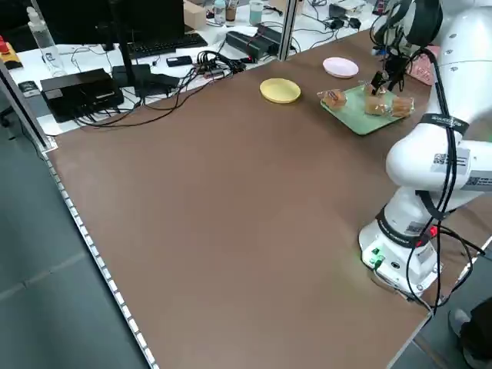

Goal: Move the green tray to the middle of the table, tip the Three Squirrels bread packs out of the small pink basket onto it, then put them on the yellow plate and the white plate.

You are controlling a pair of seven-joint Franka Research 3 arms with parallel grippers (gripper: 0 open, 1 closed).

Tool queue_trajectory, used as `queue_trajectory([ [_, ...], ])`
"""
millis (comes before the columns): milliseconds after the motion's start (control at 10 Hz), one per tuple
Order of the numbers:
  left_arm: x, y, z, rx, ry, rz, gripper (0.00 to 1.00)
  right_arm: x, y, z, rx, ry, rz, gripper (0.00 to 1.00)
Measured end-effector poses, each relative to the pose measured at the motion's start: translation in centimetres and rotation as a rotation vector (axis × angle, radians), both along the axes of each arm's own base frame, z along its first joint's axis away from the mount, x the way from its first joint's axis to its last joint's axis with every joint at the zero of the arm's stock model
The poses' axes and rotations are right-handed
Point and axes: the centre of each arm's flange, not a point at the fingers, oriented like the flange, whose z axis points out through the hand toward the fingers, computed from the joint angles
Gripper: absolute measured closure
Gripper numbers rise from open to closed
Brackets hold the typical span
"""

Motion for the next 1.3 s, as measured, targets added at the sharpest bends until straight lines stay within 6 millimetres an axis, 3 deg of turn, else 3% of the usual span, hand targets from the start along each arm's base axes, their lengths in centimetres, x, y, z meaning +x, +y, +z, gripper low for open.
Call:
queue_trajectory([
  [500,0.4,0.8,-2.3,0.016,0.043,0.308,0.00,0.0,-0.2,0.0,0.000,0.000,-0.004,0.02],
  [900,1.9,0.4,-3.1,-0.008,0.076,0.573,0.00,0.0,-0.3,0.0,0.000,-0.001,-0.007,0.02],
  [1300,2.6,1.0,-3.8,-0.002,0.094,0.674,0.00,0.1,-0.4,0.1,-0.001,-0.010,-0.014,0.03],
])
